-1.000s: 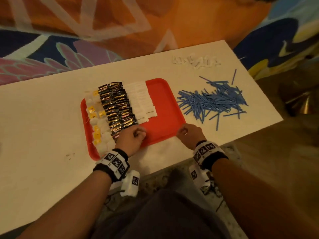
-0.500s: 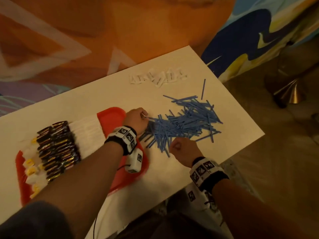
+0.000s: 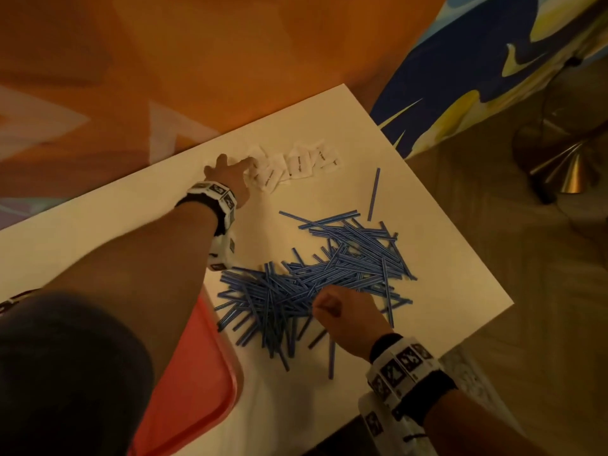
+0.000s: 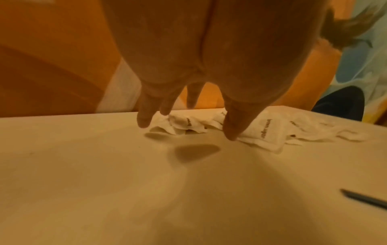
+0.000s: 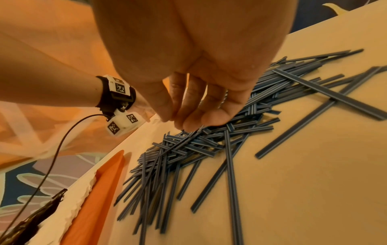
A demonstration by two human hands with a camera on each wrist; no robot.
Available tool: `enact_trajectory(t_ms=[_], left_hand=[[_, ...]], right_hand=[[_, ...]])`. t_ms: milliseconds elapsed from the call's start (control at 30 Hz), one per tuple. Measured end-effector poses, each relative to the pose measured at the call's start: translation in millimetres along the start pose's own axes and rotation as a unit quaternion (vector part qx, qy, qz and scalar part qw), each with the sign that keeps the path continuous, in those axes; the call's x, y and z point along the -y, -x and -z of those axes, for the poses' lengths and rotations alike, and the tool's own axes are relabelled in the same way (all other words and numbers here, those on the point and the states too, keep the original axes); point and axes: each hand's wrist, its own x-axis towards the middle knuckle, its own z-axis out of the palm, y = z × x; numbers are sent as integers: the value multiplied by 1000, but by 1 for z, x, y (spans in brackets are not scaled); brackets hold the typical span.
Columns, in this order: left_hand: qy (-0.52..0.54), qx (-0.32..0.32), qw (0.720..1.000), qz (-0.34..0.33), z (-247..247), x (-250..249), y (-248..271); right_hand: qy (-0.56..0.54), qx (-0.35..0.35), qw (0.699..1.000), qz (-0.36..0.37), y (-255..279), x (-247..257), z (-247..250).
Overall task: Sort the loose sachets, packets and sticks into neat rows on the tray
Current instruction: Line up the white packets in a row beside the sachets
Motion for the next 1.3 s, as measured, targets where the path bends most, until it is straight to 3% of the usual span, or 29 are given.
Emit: enact_trajectory(t_ms=[67,167,300,500,667,900,1033,1167,1233,1300], left_hand=[[-16,-3,1000,-10,-4,5,-4],[-13,-60,998,-28,-12,11,3],[28,-110,994,-5,-17,11,9],[-21,-77,997,-11,-19,1,2],[41,-115,992,-22,-39,7,12],[134,-54,990,-11,-44,17,50],[292,-20,956,27,-33,25,88],[442,20,896,40,-29,32,137],[495,20,868,24,-25,38,166],[573,29,819,29,-23,48,195]], right_hand=[[-9,8,1000,-10,-4,-4,3],[-14,12,1000,-24,-9,-5,6],[-20,25,999,-23,-16,-1,7],[-27,28,999,-23,-22,3,8],[-29,37,998,-29,-22,7,5],[-24,32,999,-2,-21,24,2],[-29,31,999,30,-19,43,-1],[-13,17,997,80,-16,78,-11],[-10,-25,994,110,-11,97,-18],[-39,-71,989,124,-3,117,-29]])
